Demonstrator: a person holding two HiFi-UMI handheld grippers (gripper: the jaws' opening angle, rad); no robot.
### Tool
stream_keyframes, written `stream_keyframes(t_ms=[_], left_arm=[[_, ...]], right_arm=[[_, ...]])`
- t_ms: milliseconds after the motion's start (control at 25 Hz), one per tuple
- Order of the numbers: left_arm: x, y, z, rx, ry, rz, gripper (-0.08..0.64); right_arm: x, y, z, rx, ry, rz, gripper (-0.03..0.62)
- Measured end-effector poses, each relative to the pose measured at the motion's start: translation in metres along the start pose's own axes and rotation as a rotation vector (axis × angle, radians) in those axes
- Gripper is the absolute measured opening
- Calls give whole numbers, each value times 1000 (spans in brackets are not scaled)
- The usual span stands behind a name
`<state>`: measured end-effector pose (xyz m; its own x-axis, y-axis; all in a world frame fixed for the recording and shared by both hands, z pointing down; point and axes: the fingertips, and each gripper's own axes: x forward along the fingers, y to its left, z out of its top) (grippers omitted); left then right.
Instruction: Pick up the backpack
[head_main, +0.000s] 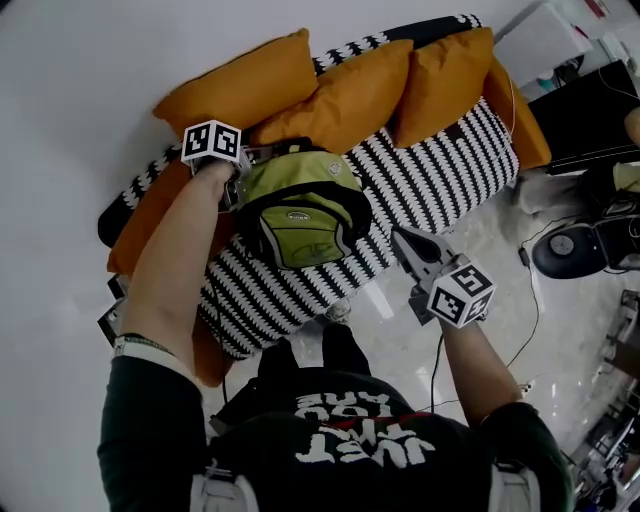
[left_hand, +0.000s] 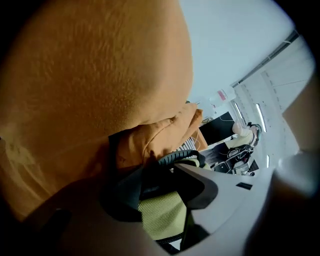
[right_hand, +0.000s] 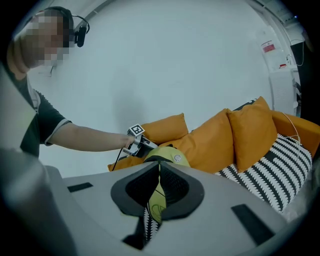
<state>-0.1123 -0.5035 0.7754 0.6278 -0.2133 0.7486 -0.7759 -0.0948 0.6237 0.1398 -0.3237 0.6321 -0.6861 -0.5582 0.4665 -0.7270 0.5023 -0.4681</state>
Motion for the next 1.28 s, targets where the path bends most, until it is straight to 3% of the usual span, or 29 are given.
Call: stream_keyframes(t_ms=[280, 440, 560, 640, 800, 920, 1280], left_arm=[[-26, -33, -9, 107, -55, -54, 126], [-41, -44, -21, 183, -66, -18, 107], [-53, -48, -26, 188, -95, -7, 92], [-58, -53, -27, 164, -143, -54, 75], [-69, -71, -27, 78, -266, -228, 54], [-80, -90, -27, 72, -335, -323, 49], [-120, -153, -45, 124, -430, -430, 46]], right_arm=[[-6, 6, 14, -11, -22, -8, 31], [-11, 10, 21, -17, -33, -15, 31], [-14, 13, 25, -18, -42, -20, 31], [-15, 16, 28, -21, -49, -20, 31], [-17, 21, 35, -25, -60, -22, 31], [-18, 25, 40, -31, -67, -23, 31], [-37, 38, 60, -48, -117, -31, 31]])
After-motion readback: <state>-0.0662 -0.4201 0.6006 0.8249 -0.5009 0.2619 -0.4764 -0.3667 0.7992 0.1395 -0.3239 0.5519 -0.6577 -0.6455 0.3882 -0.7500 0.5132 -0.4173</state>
